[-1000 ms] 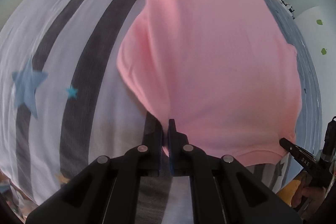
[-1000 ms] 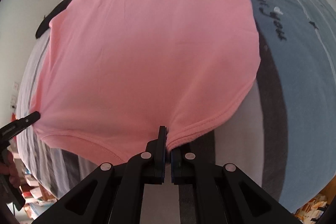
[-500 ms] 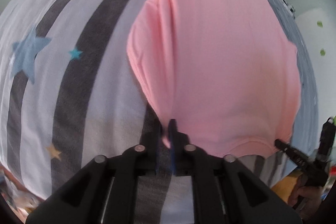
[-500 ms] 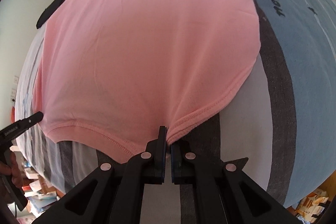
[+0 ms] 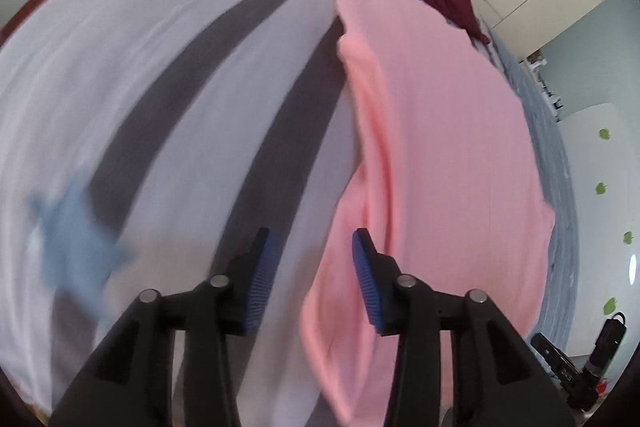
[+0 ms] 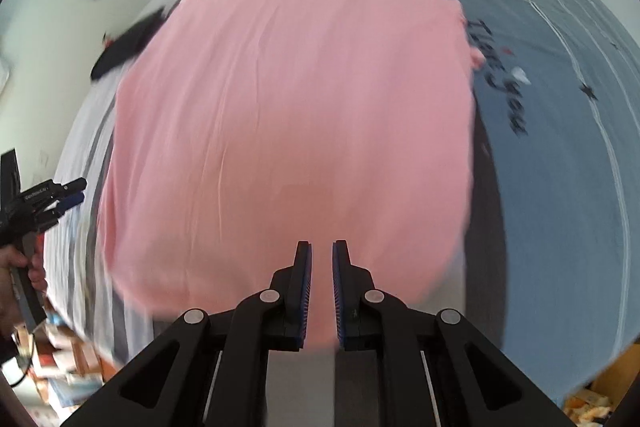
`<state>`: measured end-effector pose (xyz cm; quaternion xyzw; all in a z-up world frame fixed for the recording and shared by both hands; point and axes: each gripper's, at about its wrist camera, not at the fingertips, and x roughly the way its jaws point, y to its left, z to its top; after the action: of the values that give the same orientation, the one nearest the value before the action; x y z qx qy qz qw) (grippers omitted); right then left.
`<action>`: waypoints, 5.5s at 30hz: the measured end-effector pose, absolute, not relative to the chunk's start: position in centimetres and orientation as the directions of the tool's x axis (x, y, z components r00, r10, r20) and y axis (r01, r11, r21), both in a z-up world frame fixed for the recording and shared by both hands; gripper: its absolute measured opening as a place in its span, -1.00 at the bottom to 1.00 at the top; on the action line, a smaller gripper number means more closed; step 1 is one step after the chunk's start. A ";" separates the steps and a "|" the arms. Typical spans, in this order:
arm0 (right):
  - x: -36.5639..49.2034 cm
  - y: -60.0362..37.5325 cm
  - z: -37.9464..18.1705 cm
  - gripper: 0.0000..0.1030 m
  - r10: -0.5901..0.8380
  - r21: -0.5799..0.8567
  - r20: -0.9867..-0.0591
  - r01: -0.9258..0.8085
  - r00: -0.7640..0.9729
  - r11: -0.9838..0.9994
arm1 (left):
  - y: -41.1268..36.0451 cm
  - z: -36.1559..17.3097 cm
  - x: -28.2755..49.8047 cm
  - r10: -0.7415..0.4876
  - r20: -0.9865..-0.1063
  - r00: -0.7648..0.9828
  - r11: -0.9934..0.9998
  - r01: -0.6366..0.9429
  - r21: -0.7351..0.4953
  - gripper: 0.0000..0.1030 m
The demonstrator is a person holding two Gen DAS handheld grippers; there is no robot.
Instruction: Fold clothes
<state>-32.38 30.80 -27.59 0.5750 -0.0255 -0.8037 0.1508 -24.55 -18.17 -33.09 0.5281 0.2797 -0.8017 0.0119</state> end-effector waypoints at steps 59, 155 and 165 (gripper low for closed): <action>-39.0 34.5 -29.7 -0.80 -0.339 0.357 -0.862 0.024 -0.377 -0.934 | -3.0 -30.6 -37.6 0.395 -0.799 -0.453 -0.873 0.086 -0.480 -0.56; -39.5 24.1 -31.8 -0.80 -0.221 0.198 -0.920 0.103 -0.324 -0.975 | -39.3 -27.8 -26.5 -0.188 -0.915 -0.356 -0.832 0.553 -0.044 -0.77; -37.0 24.1 -30.7 -0.70 -0.242 0.218 -0.916 0.110 -0.319 -0.970 | -37.3 -30.4 -27.7 -0.037 -0.929 -0.368 -0.843 0.511 -0.169 0.05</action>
<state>-36.99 24.13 -30.67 0.5734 -0.0575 -0.8100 0.1088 -27.75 -37.30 -30.39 0.5353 0.2213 -0.7968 0.1720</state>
